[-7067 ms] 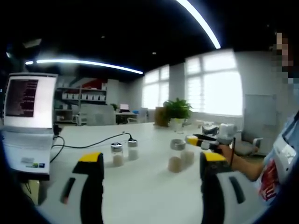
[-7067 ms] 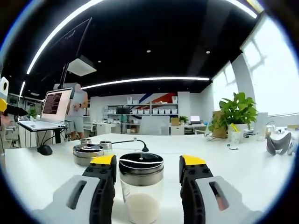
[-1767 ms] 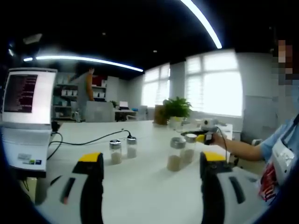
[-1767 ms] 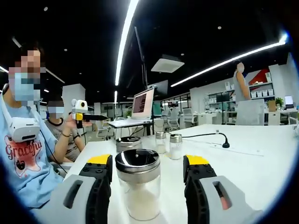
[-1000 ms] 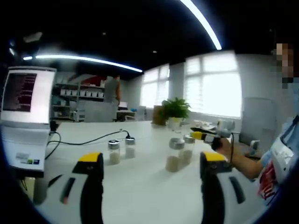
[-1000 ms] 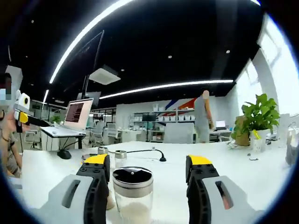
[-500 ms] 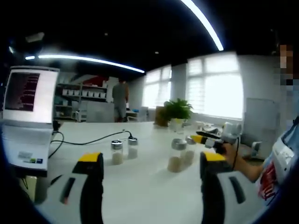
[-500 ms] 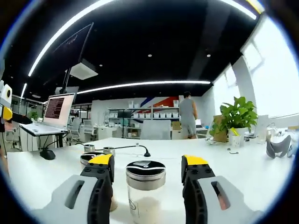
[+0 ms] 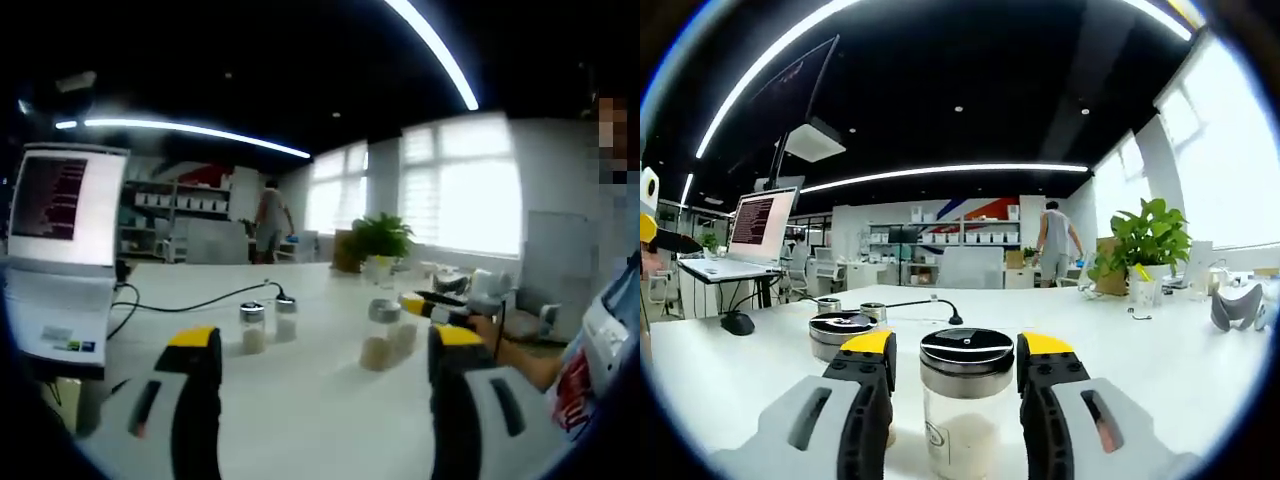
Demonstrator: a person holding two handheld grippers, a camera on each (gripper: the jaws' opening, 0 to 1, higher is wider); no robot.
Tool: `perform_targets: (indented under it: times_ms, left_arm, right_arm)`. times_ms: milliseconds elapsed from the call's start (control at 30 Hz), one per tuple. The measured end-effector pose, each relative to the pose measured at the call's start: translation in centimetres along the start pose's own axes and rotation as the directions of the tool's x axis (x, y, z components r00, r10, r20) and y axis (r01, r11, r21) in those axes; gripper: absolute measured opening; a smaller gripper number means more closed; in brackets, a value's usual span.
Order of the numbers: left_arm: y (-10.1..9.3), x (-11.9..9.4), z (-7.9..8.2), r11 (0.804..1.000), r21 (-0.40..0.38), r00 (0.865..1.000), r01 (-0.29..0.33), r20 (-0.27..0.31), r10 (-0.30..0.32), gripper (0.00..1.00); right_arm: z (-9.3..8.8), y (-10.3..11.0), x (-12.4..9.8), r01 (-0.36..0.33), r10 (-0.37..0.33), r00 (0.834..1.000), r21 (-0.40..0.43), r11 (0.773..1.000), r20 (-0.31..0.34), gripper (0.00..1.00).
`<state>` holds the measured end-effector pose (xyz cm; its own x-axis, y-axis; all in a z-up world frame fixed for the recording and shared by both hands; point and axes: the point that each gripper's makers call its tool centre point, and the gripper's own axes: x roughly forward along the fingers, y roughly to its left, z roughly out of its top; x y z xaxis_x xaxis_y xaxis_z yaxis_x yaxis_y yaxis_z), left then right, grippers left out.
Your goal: Rotate the seasoning bottle until the label or dispensing opening points toward the visible target arrow and the bottle remains upright within the marked orientation range
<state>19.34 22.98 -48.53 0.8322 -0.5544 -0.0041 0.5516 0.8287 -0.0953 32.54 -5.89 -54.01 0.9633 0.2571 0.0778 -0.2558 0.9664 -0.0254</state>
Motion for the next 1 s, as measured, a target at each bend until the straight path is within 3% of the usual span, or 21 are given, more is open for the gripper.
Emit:
perform_targets:
  times_ms: [333, 1000]
  left_arm:
    - [0.32, -0.16, -0.12, 1.0, 0.022, 1.0, -0.013, -0.01, 0.014, 0.9]
    - [0.11, -0.19, -0.13, 1.0, 0.012, 1.0, -0.001, -0.007, 0.001, 0.9]
  right_arm:
    - [-0.52, -0.35, 0.3, 0.011, -0.011, 1.0, -0.023, 1.0, -0.011, 0.39]
    - [-0.55, -0.26, 0.17, 0.007, -0.007, 1.0, -0.01, 1.0, -0.007, 0.38]
